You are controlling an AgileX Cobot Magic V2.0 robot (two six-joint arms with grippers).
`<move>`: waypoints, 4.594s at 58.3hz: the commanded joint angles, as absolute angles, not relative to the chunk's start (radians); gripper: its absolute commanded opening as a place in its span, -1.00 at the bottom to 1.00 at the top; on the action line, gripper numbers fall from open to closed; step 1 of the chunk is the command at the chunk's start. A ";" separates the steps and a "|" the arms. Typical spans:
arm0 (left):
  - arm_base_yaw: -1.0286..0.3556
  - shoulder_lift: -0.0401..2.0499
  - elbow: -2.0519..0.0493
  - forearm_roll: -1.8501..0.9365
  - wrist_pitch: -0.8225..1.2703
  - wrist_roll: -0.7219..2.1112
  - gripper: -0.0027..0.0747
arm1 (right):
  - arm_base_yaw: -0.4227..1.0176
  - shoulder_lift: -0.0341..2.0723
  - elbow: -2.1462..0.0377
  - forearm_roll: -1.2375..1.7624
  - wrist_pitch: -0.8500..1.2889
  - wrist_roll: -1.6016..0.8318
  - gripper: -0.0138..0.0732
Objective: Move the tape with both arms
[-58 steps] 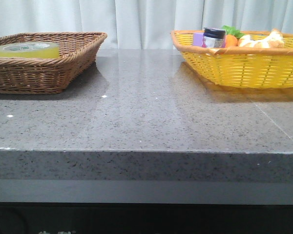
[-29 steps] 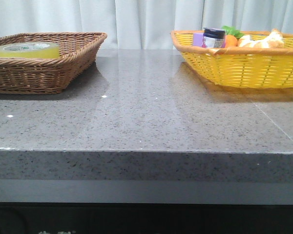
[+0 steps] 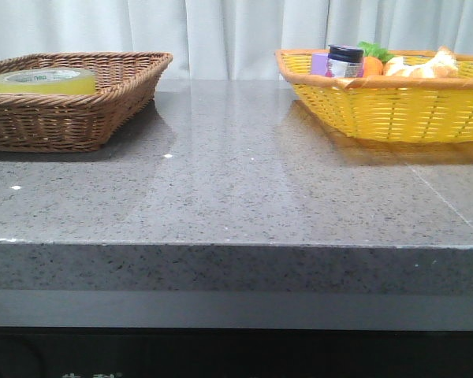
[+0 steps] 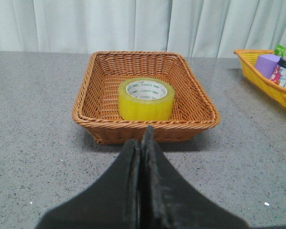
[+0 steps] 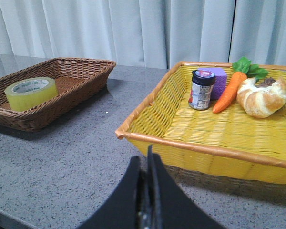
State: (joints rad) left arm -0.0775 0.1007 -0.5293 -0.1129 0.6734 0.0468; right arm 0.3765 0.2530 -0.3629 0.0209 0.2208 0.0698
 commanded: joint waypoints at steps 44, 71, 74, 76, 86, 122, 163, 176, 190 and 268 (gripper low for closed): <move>-0.068 -0.026 -0.102 -0.119 0.340 0.043 -0.98 | 0.370 0.260 -0.386 0.010 0.144 0.069 -0.89; -0.068 -0.026 -0.011 -0.119 0.257 0.043 -0.98 | 0.370 0.260 -0.386 0.010 0.144 0.069 -0.89; -0.068 -0.026 0.019 -0.119 0.220 0.043 -0.98 | 0.370 0.260 -0.386 0.010 0.144 0.069 -0.89; -0.068 -0.026 0.032 -0.119 0.205 0.041 -0.98 | 0.370 0.260 -0.386 0.010 0.144 0.069 -0.89; -0.068 -0.026 0.046 -0.119 0.202 0.039 -0.98 | 0.370 0.260 -0.386 0.010 0.144 0.069 -0.89; -0.068 -0.026 0.047 -0.137 0.097 0.035 -0.98 | 0.370 0.260 -0.386 0.010 0.144 0.069 -0.89; -0.068 -0.026 0.047 -0.137 0.097 0.035 -0.98 | 0.369 0.260 -0.383 0.010 0.142 0.069 -0.89; -0.068 -0.026 0.047 -0.137 0.097 0.035 -0.98 | 0.255 0.191 -0.213 0.010 0.028 0.065 -0.89; -0.068 -0.026 0.047 -0.137 0.097 0.035 -0.98 | 0.058 0.032 -0.016 0.081 0.012 0.065 -0.89; -0.068 -0.024 0.047 -0.137 0.097 0.035 -0.98 | -0.009 -0.037 0.002 0.096 0.119 0.065 -0.89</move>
State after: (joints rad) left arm -0.0694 -0.0062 0.0080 -0.1284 0.1862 0.0455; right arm -0.0031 -0.0121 0.0286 0.0942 0.1937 0.0698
